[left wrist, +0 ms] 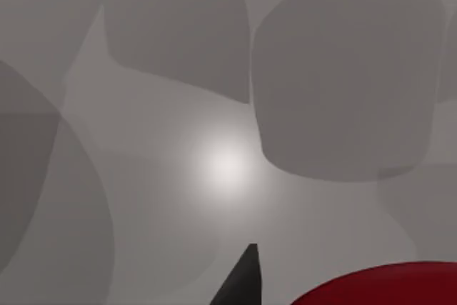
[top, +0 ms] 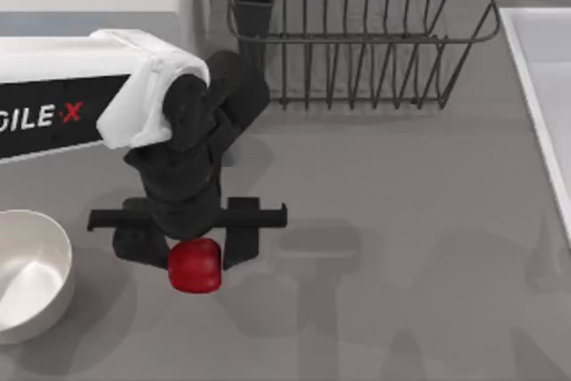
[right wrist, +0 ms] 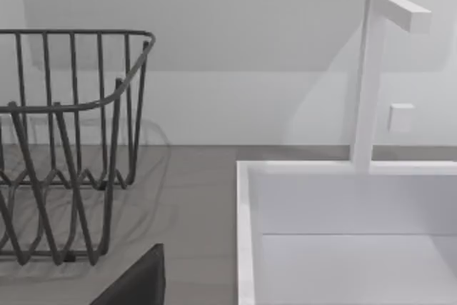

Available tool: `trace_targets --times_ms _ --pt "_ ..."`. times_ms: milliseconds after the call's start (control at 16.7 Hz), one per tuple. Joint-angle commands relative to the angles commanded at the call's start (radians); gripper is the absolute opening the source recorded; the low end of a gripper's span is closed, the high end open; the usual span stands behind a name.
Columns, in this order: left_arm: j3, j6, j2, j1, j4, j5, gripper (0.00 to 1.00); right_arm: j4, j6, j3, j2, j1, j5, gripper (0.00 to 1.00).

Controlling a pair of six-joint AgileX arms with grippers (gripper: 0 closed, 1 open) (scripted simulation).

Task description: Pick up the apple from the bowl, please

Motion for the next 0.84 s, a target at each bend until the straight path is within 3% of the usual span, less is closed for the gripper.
trace_targets --times_ms 480,840 --pt "0.0 0.0 0.0 0.0 0.0 0.0 0.98 0.0 0.0 0.0 0.0 0.0 0.0 1.0" --pt "0.0 0.0 0.0 0.0 0.0 0.0 1.0 0.0 0.0 0.0 0.0 0.0 0.0 1.0"
